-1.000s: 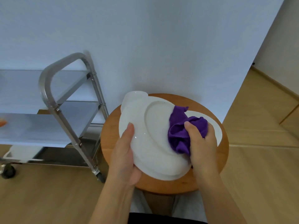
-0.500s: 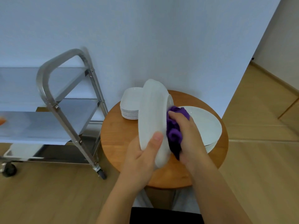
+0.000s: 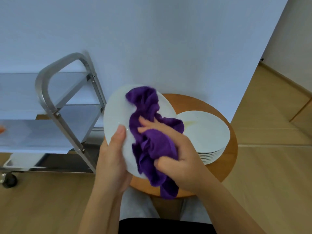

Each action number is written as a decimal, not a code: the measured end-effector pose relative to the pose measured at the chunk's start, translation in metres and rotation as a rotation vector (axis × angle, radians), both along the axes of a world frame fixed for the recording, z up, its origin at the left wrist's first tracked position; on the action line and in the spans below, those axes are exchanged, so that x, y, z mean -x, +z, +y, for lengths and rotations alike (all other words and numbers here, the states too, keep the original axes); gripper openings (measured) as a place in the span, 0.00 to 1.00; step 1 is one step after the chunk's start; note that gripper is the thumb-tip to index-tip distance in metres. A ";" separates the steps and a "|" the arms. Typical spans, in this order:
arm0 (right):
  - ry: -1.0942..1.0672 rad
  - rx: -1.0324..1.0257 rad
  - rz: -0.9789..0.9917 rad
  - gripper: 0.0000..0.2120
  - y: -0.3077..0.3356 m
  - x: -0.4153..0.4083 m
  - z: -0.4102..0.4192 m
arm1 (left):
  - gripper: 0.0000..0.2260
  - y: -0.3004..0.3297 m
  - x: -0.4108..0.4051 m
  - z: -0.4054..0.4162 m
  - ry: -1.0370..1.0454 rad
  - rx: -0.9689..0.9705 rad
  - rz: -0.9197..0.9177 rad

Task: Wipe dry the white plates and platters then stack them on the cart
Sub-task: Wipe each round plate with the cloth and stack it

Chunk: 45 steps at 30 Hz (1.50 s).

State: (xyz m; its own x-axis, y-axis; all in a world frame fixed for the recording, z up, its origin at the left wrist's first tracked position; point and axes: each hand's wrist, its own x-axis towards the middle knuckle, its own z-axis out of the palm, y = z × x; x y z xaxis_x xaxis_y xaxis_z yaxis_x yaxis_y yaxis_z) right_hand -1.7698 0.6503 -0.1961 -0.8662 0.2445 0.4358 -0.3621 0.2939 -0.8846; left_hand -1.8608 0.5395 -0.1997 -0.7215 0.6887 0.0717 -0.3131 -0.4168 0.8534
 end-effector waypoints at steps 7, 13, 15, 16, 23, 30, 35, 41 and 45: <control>-0.451 -0.663 0.138 0.32 -0.056 -0.008 -0.001 | 0.38 -0.001 0.009 0.001 0.040 -0.216 -0.163; -0.595 0.397 -0.014 0.17 -0.057 -0.004 0.014 | 0.24 -0.007 0.013 -0.002 0.182 -0.178 -0.116; -0.614 0.720 0.052 0.15 -0.054 -0.002 0.022 | 0.30 -0.008 0.010 0.003 0.241 -0.058 -0.103; -0.544 0.841 0.100 0.17 -0.047 -0.001 0.023 | 0.35 -0.009 0.008 0.007 0.266 0.034 -0.071; -0.189 -0.199 -0.104 0.41 -0.030 0.005 -0.004 | 0.16 -0.013 -0.007 0.027 0.163 0.080 -0.006; -0.268 -0.497 0.011 0.22 -0.039 -0.018 0.021 | 0.28 -0.017 0.002 0.016 0.092 -0.021 -0.180; -0.361 0.247 0.063 0.15 -0.020 -0.010 0.039 | 0.21 -0.021 -0.004 0.018 0.035 0.062 -0.035; -0.164 0.064 -0.016 0.24 -0.015 0.003 0.005 | 0.15 -0.016 -0.004 0.023 0.017 0.064 0.032; -0.196 -0.121 -0.147 0.18 -0.030 -0.013 0.011 | 0.27 -0.012 0.006 0.016 0.177 0.180 0.075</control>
State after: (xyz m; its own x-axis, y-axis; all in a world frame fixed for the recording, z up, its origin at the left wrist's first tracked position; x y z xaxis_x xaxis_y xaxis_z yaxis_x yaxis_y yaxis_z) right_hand -1.7570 0.6608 -0.2259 -0.8636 0.3674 0.3452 -0.1582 0.4527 -0.8775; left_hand -1.8671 0.5558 -0.2119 -0.8293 0.5585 0.0177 -0.1816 -0.2992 0.9367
